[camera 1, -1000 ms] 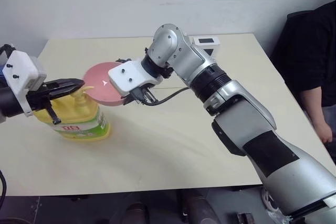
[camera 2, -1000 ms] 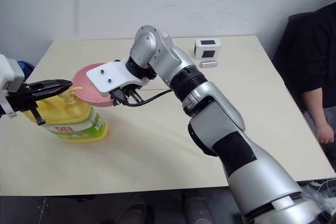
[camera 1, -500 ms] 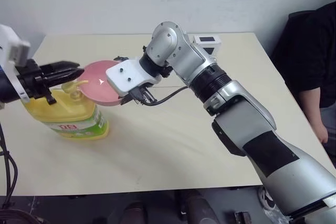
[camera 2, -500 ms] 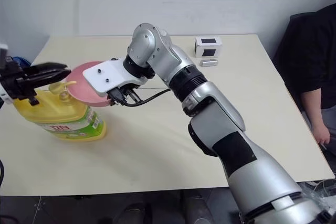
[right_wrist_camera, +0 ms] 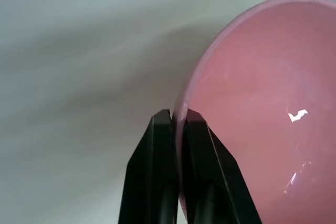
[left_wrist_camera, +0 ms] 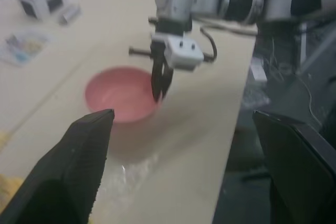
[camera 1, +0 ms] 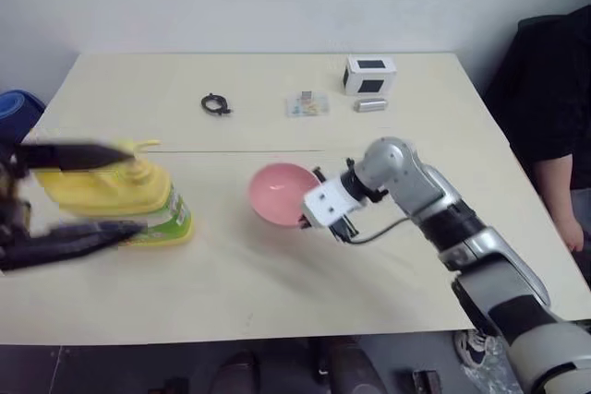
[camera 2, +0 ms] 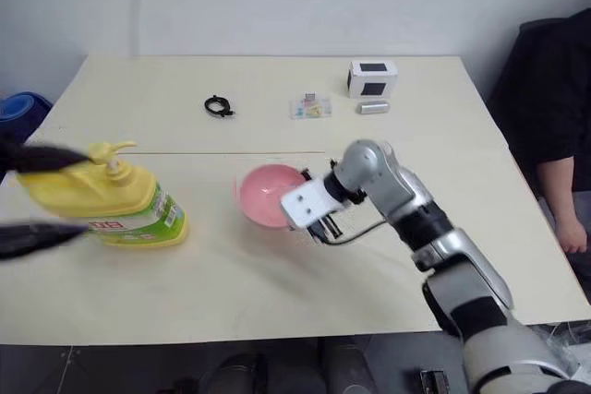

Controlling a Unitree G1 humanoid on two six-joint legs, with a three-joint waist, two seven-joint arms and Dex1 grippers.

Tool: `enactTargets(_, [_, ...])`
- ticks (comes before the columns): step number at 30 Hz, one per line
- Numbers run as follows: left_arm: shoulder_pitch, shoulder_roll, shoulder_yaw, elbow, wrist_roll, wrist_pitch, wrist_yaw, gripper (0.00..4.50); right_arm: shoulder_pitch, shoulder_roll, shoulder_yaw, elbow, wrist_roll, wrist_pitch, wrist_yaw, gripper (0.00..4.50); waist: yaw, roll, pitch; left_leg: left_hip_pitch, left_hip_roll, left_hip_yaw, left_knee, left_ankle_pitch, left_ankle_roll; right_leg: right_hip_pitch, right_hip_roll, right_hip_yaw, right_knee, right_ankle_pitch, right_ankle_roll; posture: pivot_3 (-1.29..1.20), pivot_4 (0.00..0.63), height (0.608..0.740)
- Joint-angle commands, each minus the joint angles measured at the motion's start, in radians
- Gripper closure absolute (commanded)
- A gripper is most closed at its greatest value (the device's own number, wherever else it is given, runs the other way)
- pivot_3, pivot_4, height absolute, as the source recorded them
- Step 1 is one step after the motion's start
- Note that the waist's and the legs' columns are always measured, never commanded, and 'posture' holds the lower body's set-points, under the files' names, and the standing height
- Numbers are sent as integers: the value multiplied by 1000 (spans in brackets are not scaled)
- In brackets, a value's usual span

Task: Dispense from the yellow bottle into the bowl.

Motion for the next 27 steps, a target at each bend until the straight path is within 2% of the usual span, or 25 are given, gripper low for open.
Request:
enactTargets(1, [218,-72,59,-123,193,-156,-119,23,55,-18,-9,-93,-23,-4,-78,4500,-4,-1,0,3,-1,0,0,0,-1,1,1,1,3,-1,-2,0,150,740])
enactTargets(3, [312,-108,59,-143,265,-243,-154,23,73,-18,-2,-91,-47,-15,-119,4500,-3,-2,1,7,1,0,0,1,-2,3,7,2,5,-2,-7,0,150,740])
enactTargets(4, [339,-119,61,-145,285,-273,-167,23,77,-18,1,-89,-55,-19,-132,4500,-4,-3,1,8,2,0,0,2,-3,4,13,3,5,-3,-9,0,150,740])
enactTargets(6, [371,-135,59,-141,307,-311,-172,23,88,-12,10,-74,-69,-19,-155,4500,-4,-3,2,14,2,0,-1,3,-3,10,14,4,5,-4,-15,0,150,740])
enactTargets(9, [373,-154,38,-119,312,-345,-147,0,102,-8,16,-63,-64,16,-156,3703,-4,-3,2,23,4,-2,-2,2,-2,18,15,3,5,-9,-23,0,150,740])
enactTargets(13, [365,-155,24,-82,309,-366,-132,0,99,-26,-11,-85,-25,77,-124,2427,-5,-3,2,23,5,-7,-3,1,0,18,15,3,5,-5,-15,0,150,740])
enactTargets(16, [370,-155,60,-31,275,-335,-144,0,94,-82,-94,-192,124,294,-3,1420,-3,-1,3,22,5,-9,-3,-1,0,18,14,2,6,-4,-14,0,150,740])
enactTargets(18, [390,-159,100,0,254,-309,-169,0,80,-144,-159,-273,247,481,86,785,3,-1,3,22,5,-9,-3,-1,0,17,13,2,5,-4,-14,0,150,740])
enactTargets(20, [418,-162,151,37,262,-297,-191,0,47,-251,-231,-323,406,656,155,117,9,0,4,20,5,-10,-2,-3,2,17,12,0,4,-4,-13,0,150,740])
enactTargets(23, [451,-160,243,88,253,-266,-216,0,12,-470,-258,-334,653,805,173,18,18,1,6,19,7,-9,-2,-3,2,16,11,-1,2,-4,-14,0,150,740])
enactTargets(25, [428,-141,336,169,192,-181,-207,0,-11,-642,-241,-264,775,822,173,18,22,2,8,19,6,-9,-2,-4,3,15,12,-2,1,-6,-15,0,150,740])
enactTargets(27, [420,-130,380,219,166,-139,-196,0,-30,-726,-222,-210,842,806,173,18,21,2,9,19,5,-9,-2,-5,4,15,13,-2,0,-11,-19,0,150,740])
